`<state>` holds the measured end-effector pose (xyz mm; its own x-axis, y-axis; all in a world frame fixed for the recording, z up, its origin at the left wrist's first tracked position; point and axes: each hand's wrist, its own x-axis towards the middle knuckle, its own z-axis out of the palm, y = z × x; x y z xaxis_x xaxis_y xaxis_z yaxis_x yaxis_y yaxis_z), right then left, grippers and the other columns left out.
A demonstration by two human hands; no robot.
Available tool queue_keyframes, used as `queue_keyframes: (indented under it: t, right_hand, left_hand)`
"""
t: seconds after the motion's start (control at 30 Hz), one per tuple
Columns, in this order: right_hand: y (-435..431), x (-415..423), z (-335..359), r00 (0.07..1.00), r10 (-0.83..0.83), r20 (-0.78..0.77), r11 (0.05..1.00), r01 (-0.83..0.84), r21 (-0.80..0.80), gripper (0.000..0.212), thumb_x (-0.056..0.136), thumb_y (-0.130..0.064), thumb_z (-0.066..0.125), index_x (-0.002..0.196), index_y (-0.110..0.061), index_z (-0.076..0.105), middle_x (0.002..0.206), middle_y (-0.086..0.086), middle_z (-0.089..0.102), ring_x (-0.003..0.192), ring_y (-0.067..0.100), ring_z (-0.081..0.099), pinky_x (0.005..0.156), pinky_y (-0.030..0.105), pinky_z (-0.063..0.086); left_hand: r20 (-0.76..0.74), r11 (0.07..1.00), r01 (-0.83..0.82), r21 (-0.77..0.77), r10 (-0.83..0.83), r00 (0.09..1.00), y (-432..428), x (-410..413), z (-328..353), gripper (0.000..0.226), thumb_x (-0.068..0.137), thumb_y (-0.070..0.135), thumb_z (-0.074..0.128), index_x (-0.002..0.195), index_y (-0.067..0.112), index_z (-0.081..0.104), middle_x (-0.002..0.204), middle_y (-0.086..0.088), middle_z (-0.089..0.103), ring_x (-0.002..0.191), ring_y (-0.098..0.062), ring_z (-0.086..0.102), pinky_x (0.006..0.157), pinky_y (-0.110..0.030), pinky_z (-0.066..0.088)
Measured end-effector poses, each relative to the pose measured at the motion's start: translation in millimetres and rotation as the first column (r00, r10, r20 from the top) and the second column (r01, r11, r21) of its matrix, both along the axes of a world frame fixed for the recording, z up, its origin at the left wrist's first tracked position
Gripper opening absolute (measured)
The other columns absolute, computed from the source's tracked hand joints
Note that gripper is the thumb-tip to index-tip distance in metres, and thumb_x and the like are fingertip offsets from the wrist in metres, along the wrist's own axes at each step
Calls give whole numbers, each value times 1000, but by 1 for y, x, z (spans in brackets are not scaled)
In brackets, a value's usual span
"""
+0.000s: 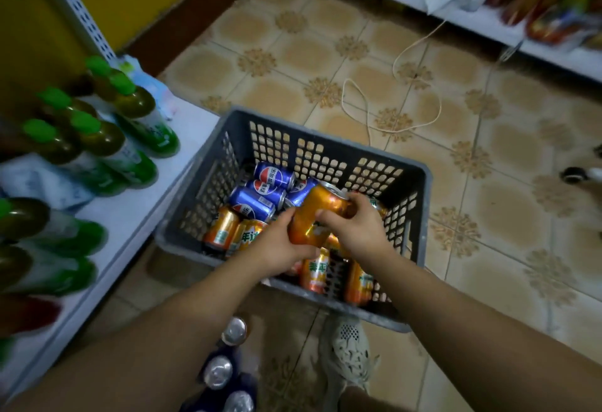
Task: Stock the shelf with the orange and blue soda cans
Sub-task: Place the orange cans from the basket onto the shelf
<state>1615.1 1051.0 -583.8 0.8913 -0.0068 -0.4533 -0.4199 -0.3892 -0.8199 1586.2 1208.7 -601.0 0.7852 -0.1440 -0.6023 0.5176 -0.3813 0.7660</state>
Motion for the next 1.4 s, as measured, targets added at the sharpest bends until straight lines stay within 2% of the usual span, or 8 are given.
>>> queue_keyframes:
  t: [0.13,0.23,0.47,0.6,0.83,0.97,1.13,1.4]
  right_hand:
    - [30,-10,78,996,-5,88,979,-13,204,61,82,-27,74,134,-25,42,115,-3,55,99,14,58,63,21,53]
    - [69,-24,134,993,47,113,954,-78,289,74,75,-41,78,134,-34,36,129,4,49,112,24,55,86,41,56]
    - [154,-72,276,918,218,332,885,-329,329,59,76,-29,79,124,-26,46,115,1,60,98,16,62,82,37,56]
    - [221,-118,348,819,381,430,805,-522,281,87,53,-50,83,128,-28,45,114,1,61,100,19,65,84,44,57]
    - [324,-193,416,667,476,573,701,-681,211,63,72,-24,80,126,-23,47,101,-5,61,91,17,65,85,44,57]
    - [380,-231,427,561,560,609,599,-782,170,62,74,-20,78,126,-25,44,109,-4,60,97,15,61,86,36,54]
    - [435,-264,424,472,658,587,486,-861,149,68,77,-16,77,133,-25,41,115,-4,55,107,20,56,90,38,49]
    - [493,-283,402,379,707,598,424,-903,71,69,78,-14,75,136,-24,40,114,-5,51,106,19,53,85,33,44]
  left_hand:
    - [219,985,-170,-35,173,960,28,-17,82,76,74,20,80,135,34,37,108,16,55,102,-6,57,78,-19,45]
    - [398,968,-251,-14,236,886,50,-39,143,69,73,9,80,125,33,42,104,17,53,87,6,51,64,-4,42]
    - [523,917,-393,-73,371,768,127,-128,264,67,73,13,81,121,38,40,106,15,60,88,7,60,74,-14,48]
    - [628,829,-552,-89,477,615,166,-184,329,68,72,8,82,119,32,39,99,13,60,77,7,59,61,-8,47]
    - [684,725,-689,-7,506,525,257,-282,389,64,72,27,83,123,29,44,107,11,63,89,4,61,70,-8,45]
    - [699,572,-746,341,376,608,311,-336,401,70,74,54,73,133,30,44,129,8,55,118,-9,52,91,-25,41]
    - [430,314,-563,764,402,808,379,-410,395,89,72,80,43,146,31,34,154,5,32,139,-19,33,113,-45,27]
    - [276,213,-436,874,520,809,413,-450,363,83,80,84,19,151,44,4,161,15,-6,149,-19,-6,114,-62,-3]
